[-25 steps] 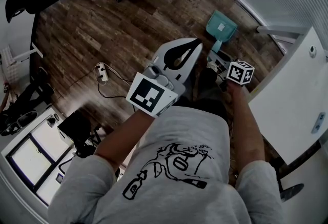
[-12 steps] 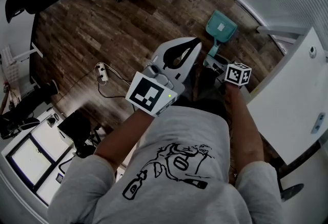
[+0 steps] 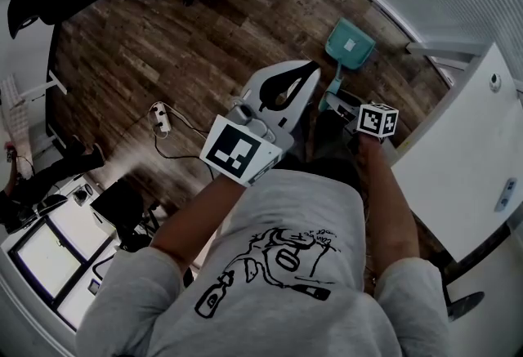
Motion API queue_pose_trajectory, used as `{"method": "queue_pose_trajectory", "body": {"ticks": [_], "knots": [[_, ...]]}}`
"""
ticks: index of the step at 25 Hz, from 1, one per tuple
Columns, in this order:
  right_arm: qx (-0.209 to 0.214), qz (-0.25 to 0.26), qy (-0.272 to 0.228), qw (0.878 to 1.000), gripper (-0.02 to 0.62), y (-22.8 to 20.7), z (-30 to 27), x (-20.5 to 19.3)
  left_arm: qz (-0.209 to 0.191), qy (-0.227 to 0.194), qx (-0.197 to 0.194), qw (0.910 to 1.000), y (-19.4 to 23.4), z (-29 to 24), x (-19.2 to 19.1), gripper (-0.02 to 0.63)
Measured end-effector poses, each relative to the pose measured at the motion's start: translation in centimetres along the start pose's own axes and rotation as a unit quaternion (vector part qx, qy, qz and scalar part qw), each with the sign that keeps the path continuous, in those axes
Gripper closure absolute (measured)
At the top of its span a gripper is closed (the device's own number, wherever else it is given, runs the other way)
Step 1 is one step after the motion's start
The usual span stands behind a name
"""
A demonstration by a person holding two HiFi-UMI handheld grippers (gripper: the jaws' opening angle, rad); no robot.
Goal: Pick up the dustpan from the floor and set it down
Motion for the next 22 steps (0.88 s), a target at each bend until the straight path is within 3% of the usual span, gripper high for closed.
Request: {"method": "queue_pose_trajectory", "body": {"ticks": [12, 22], "knots": [[-0.040, 0.062, -0.018, 0.997, 0.427, 0.6, 2.6, 3.5, -0.003, -0.015, -0.003, 0.9999, -0.3, -0.1, 1.6, 0.604], [-0.054, 0.194, -0.040, 0.979, 0.428, 6.1, 5.9, 8.0, -0.014, -0.033, -0.002, 0.9994, -0.5, -0.2, 4.0, 0.604]]}}
Point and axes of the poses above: the fingertips, and each gripper's own axes: z backward along the fingers, y to its left, x out of its top, the point moved 7 cm from there along z, backward along the fingers, and after that the axes turned 14 degrees about -y, right-handed, at the moved point
